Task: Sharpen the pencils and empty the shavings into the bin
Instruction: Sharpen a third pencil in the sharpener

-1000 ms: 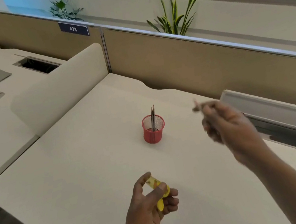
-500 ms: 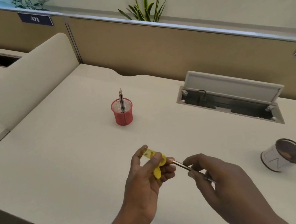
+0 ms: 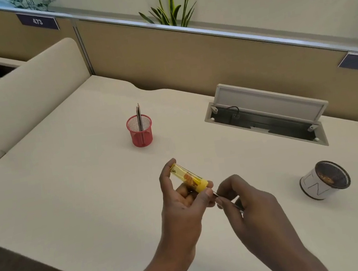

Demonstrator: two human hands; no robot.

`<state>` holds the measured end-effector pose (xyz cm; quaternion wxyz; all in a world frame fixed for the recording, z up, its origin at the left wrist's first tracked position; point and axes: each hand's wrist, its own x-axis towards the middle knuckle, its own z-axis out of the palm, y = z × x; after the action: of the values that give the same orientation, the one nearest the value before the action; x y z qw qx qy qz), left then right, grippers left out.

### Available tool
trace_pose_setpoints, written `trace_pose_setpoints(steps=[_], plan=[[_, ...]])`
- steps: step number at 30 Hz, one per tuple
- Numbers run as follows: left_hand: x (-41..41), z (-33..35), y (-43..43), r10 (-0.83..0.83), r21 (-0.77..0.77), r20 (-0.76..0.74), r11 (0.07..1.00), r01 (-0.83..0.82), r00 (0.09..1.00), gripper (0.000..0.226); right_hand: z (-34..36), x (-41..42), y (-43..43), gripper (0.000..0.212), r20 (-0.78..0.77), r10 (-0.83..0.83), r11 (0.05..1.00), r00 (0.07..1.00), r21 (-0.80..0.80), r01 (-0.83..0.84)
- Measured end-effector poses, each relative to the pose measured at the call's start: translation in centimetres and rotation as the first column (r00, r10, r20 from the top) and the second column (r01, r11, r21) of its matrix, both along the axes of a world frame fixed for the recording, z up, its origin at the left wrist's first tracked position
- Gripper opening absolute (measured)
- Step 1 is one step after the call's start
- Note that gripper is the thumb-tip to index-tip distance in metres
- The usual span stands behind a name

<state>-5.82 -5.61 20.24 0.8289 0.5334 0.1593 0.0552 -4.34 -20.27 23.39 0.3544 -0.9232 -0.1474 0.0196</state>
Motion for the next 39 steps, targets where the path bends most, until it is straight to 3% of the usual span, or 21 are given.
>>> trace_pose_setpoints(steps=[6,10,17,21,23,25,27,29,30,31,32,34,36,37,39], plan=[[0.1,-0.3,0.4,0.048,0.063,-0.007,0.997,-0.047,0.999,0.08,-0.5,0.0,0.5,0.018,-0.051,0.048,0.994,0.998,0.101,-0.042],[0.4,-0.7,1.3,0.119,0.079,-0.023,0.99,-0.117,0.993,0.08,-0.8,-0.4,-0.2,0.037,-0.066,0.112,0.994,0.992,0.024,-0.111],[1.3,-1.0,1.8,0.076,0.106,0.021,0.991,-0.078,0.997,0.077,-2.7,-1.3,0.7,0.018,0.168,-0.108,0.994,0.98,0.042,0.103],[2.2,-1.0,2.1,0.069,0.081,0.038,0.994,-0.072,0.997,0.069,-2.6,-0.7,1.2,0.013,0.388,-0.103,0.992,0.916,-0.028,0.123],[2.5,-0.9,2.3,0.057,0.059,0.067,0.996,-0.061,0.996,0.069,-2.5,-0.5,1.5,0.011,0.395,-0.078,0.994,0.915,-0.035,0.1],[2.7,-0.7,2.6,0.027,0.026,0.095,0.999,-0.03,0.995,0.072,-2.3,0.0,1.5,0.016,0.23,-0.097,0.993,0.968,0.084,0.079],[2.9,-0.7,3.3,-0.033,-0.009,0.135,0.999,0.034,0.99,0.074,-1.4,1.1,1.2,0.022,-0.247,-0.076,0.907,0.966,0.385,0.17],[3.0,-0.6,4.1,-0.125,-0.013,0.195,0.991,0.13,0.973,0.075,-0.4,2.1,0.8,0.018,-0.72,0.15,0.712,0.678,0.555,0.432],[3.0,-0.5,4.4,-0.166,0.001,0.219,0.985,0.17,0.961,0.076,-0.2,2.3,0.6,0.013,-0.802,0.243,0.65,0.546,0.552,0.522],[3.1,-0.4,4.7,-0.192,0.022,0.232,0.981,0.192,0.954,0.076,-0.2,2.2,0.6,0.01,-0.821,0.285,0.63,0.495,0.55,0.549],[3.2,-0.3,4.9,-0.196,0.046,0.229,0.981,0.19,0.953,0.075,-0.3,2.2,0.7,0.009,-0.814,0.292,0.638,0.503,0.557,0.531],[3.2,-0.3,4.9,-0.144,0.103,0.183,0.987,0.127,0.973,0.076,-0.8,2.0,1.1,0.008,-0.71,0.175,0.748,0.683,0.546,0.377],[2.8,-0.5,4.5,-0.057,0.189,0.124,0.981,0.033,0.991,0.075,-1.6,1.6,1.5,0.006,-0.344,-0.021,0.919,0.939,0.363,0.153],[2.6,-0.7,4.2,-0.017,0.234,0.109,0.972,-0.009,0.994,0.074,-2.1,1.3,1.8,0.008,-0.107,-0.054,0.972,0.993,0.223,0.077],[2.1,-1.1,3.8,0.05,0.295,0.103,0.952,-0.078,0.993,0.07,-2.6,0.6,2.6,0.009,0.2,-0.043,0.998,0.979,0.044,0.034]])
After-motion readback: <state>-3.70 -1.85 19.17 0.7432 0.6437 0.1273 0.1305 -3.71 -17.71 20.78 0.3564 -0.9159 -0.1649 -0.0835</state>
